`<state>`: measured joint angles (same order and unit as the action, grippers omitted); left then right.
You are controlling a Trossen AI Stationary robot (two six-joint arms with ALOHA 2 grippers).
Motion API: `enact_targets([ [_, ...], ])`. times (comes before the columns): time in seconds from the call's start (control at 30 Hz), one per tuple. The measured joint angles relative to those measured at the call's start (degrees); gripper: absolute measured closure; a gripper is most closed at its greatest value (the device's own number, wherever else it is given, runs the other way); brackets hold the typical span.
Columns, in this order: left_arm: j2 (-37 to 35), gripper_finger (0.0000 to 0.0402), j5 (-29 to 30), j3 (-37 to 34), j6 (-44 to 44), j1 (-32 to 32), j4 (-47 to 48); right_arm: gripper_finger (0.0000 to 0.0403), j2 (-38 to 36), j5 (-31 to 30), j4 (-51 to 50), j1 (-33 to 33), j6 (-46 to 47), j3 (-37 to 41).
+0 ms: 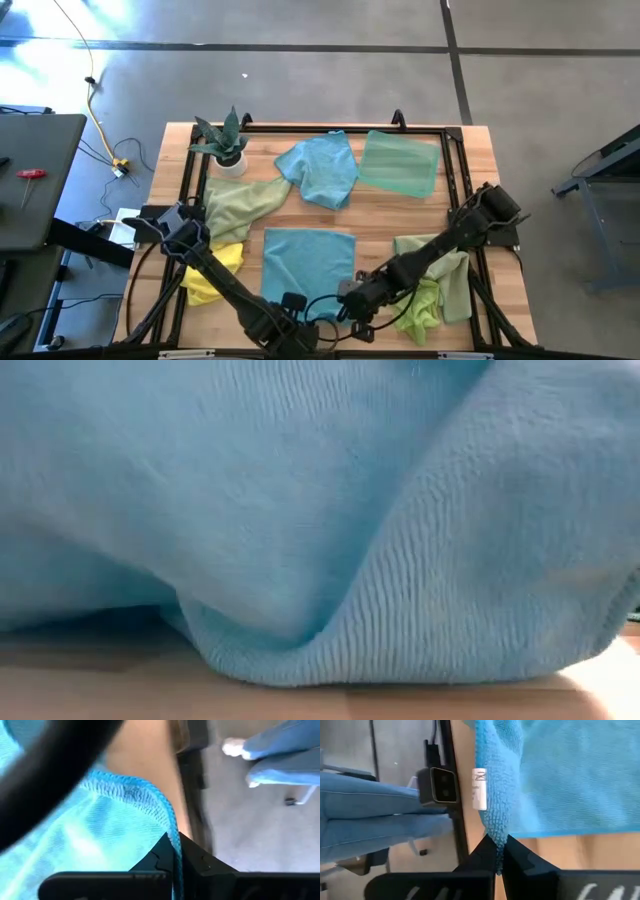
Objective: Fold microfiber towels
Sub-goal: Fold the bottom blue microfiber cloth
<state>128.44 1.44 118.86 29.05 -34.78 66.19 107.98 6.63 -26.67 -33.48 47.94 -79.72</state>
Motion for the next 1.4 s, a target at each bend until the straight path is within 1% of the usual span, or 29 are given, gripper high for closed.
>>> enact_targets([
  [0.1, -0.85, 0.0401, -1.50, -2.60, 1.77, -1.00, -0.55, 0.0403, 1.28, -0.10, 1.83, -0.81, 0.70, 0.00],
  [0.23, -0.83, 0.0401, -0.95, -7.04, 4.48, -1.88, -1.64, 0.0402, 2.63, -0.22, 3.67, -1.79, -0.25, -0.02],
  [0.33, -0.83, 0.0401, -2.46, -10.46, 7.60, -1.64, -7.07, 0.0400, 3.21, -0.26, 2.95, -1.90, -2.51, -0.02],
  [0.4, -0.70, 0.0401, -3.22, -11.44, 9.70, -0.95, -9.54, 0.0391, 3.24, 0.07, 2.05, -1.79, -4.98, -0.02],
  [0.5, -0.75, 0.0400, -4.89, -11.36, 13.29, 0.04, -11.30, 0.0367, 3.24, 0.52, 2.06, -1.41, -8.23, -0.02],
  [0.57, -0.75, 0.0391, -5.10, -11.36, 15.49, 0.32, -11.16, 0.0344, 3.24, 1.15, 2.06, -1.07, -9.44, -0.02],
  [0.7, -0.75, 0.0358, -5.47, -11.36, 17.97, 0.15, -10.13, 0.0291, 3.24, 4.65, 1.57, -0.59, -9.40, -0.02],
  [0.83, -0.75, 0.0319, -8.03, -11.36, 18.51, -0.59, -8.46, 0.0243, 3.01, 12.02, 1.70, -0.52, -9.60, -0.03],
  [0.97, -1.89, 0.0288, -8.70, -11.36, 18.89, -0.68, -5.84, 0.0218, 2.91, 11.63, 1.14, -0.54, -9.65, -1.41],
  [1.03, -3.10, 0.0277, -6.45, -11.36, 18.35, -0.64, -5.39, 0.0215, 2.91, 9.81, -0.18, 0.00, -9.62, -2.58],
  [1.13, -6.07, 0.0269, -1.21, -11.36, 17.70, -0.46, -3.56, 0.0215, 2.89, 7.34, -5.71, 1.10, -10.16, -5.48],
  [1.2, -8.35, 0.0269, 2.73, -11.31, 16.70, -0.09, -0.01, 0.0215, 2.80, 3.10, -10.47, 2.05, -11.11, -7.36],
  [1.27, -10.36, 0.0269, 7.63, -11.30, 16.36, 0.17, 4.67, 0.0215, 2.80, -2.55, -14.86, 3.48, -12.27, -8.45],
  [1.33, -11.89, 0.0269, 13.15, -11.32, 16.36, 0.56, 8.73, 0.0215, 2.80, -7.71, -17.02, 5.45, -11.78, -8.50],
  [1.4, -12.95, 0.0269, 18.09, -11.30, 16.08, 0.77, 11.84, 0.0215, 2.89, -10.43, -17.61, 7.87, -10.57, -7.95],
])
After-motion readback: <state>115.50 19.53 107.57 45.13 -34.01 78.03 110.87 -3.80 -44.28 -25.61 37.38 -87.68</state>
